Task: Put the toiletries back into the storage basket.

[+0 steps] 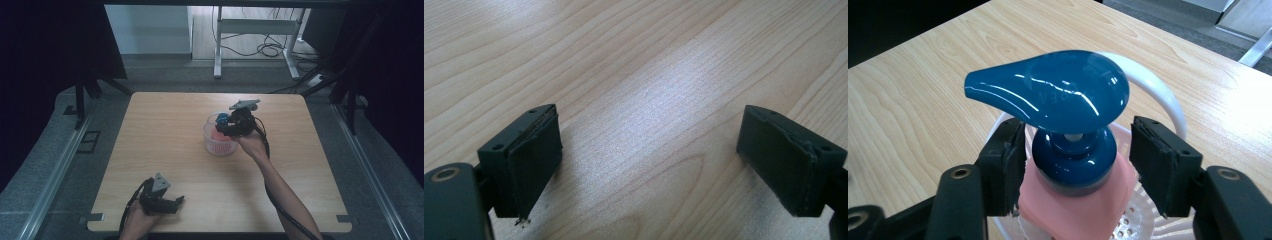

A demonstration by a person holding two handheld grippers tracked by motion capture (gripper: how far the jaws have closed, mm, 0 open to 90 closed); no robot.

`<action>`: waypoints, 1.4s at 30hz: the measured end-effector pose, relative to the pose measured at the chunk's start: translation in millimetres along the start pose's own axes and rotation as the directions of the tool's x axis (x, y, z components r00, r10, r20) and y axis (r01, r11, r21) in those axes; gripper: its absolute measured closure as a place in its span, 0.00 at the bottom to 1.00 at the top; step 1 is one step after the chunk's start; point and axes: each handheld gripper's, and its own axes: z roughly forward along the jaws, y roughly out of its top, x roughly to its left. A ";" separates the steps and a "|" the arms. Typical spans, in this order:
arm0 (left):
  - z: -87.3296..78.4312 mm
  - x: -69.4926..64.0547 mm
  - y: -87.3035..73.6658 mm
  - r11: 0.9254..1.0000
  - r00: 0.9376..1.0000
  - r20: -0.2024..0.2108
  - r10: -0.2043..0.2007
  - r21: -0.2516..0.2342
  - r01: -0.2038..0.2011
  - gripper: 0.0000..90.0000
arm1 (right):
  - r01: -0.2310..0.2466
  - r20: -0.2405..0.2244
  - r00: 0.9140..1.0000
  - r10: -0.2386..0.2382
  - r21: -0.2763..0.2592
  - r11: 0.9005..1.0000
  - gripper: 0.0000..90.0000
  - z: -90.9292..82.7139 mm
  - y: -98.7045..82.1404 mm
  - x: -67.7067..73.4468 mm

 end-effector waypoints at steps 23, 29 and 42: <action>0.1 -0.1 0.1 1.000 1.000 0.000 0.001 0.000 -0.001 0.12 | 0.020 -0.021 1.000 -0.020 -0.017 1.000 0.22 -12.6 7.3 10.4; 0.1 0.0 0.1 1.000 1.000 0.000 0.001 0.001 -0.001 0.12 | 0.011 -0.026 1.000 -0.011 0.001 1.000 0.16 -14.5 8.3 12.3; 0.1 0.0 0.2 1.000 1.000 0.000 0.001 0.000 -0.001 0.12 | 0.006 -0.039 0.999 -0.006 -0.005 1.000 0.14 -23.9 6.6 15.6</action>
